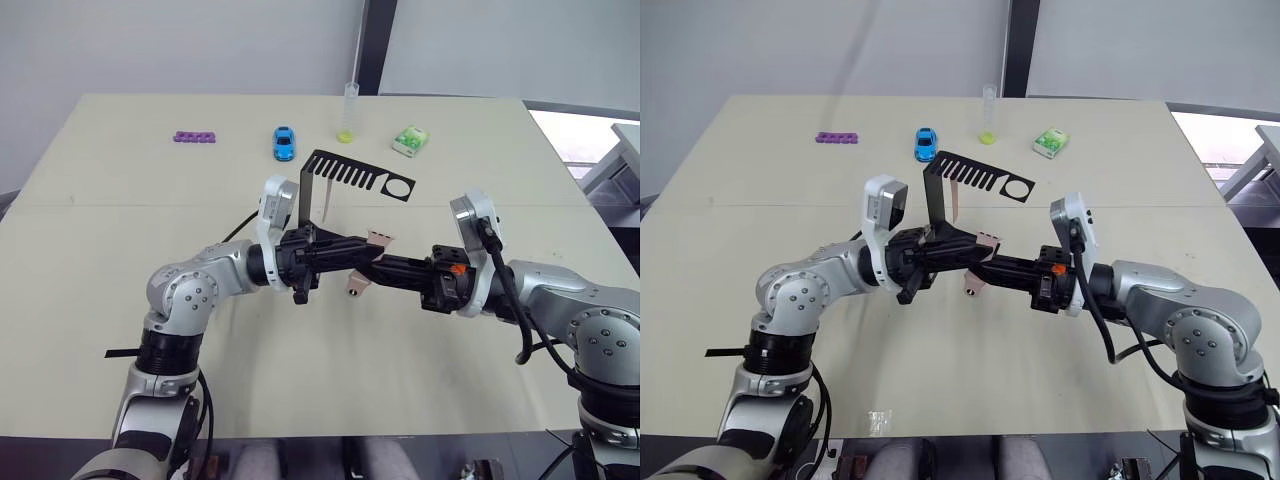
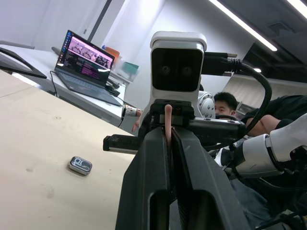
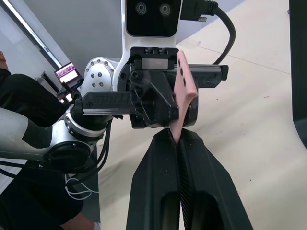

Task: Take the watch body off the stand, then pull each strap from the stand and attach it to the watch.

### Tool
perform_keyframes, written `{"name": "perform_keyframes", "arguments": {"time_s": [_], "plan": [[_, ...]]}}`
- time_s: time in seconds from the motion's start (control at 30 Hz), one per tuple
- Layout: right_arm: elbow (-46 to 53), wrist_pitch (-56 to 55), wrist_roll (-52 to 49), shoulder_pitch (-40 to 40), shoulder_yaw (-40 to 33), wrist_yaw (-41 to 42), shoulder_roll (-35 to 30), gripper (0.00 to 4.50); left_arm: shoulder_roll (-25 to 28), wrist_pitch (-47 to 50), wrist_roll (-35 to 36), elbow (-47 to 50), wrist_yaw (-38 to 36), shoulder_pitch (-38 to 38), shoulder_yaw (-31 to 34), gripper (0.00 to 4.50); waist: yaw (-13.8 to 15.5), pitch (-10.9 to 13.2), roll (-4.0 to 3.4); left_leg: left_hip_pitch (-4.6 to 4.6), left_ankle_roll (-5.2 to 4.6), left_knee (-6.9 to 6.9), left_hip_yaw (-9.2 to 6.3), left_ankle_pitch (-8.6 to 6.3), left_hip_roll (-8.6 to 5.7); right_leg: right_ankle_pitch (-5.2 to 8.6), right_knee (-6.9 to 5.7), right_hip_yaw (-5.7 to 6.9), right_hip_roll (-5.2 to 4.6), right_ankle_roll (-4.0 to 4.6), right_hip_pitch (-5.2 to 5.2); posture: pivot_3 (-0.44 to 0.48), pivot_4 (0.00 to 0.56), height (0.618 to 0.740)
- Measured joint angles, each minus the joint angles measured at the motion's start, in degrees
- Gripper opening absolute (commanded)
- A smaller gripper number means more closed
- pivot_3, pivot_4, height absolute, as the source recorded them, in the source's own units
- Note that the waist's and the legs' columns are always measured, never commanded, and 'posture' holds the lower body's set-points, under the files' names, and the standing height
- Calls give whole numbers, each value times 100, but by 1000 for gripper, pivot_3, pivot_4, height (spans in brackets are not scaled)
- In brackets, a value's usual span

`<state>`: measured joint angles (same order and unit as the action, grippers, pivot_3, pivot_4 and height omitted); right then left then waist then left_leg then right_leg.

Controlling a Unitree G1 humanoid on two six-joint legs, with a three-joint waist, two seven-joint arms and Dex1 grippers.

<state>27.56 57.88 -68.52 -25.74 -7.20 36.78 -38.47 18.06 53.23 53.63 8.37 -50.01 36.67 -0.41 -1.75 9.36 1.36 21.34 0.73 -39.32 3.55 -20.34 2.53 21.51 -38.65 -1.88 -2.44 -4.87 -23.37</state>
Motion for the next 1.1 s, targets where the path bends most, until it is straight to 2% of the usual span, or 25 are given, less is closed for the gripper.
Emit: {"name": "perform_keyframes", "arguments": {"time_s": [0.2,0.23,0.77,0.9,1.1], "plan": [[1,2,-4,0,0,-4,0,0,0,-22,-1,0,-4,-7,-5,283,1,0,0,0,0,0,0,0,0,0,1,0,0,0,0,0,150,740],[1,2,-5,0,0,-5,0,0,-1,-22,0,0,-4,-7,-4,130,1,0,0,0,0,0,0,0,0,0,1,0,0,0,0,0,150,740],[78,-28,-155,-16,-2,-151,-120,0,-63,-14,28,-2,-8,-4,46,130,1,0,0,0,0,0,0,0,0,0,2,0,0,0,0,0,150,740],[394,-75,-175,342,-235,-416,-169,1287,-26,1,21,1,-96,14,-36,0,10,0,0,2,0,2,-1,0,0,0,2,0,0,0,1,0,150,740],[1306,-235,-378,1871,-1416,-1017,-555,4334,437,-70,-93,64,-483,76,-115,0,27,0,1,8,0,6,-5,0,-1,0,7,2,1,0,4,0,150,740]]}}
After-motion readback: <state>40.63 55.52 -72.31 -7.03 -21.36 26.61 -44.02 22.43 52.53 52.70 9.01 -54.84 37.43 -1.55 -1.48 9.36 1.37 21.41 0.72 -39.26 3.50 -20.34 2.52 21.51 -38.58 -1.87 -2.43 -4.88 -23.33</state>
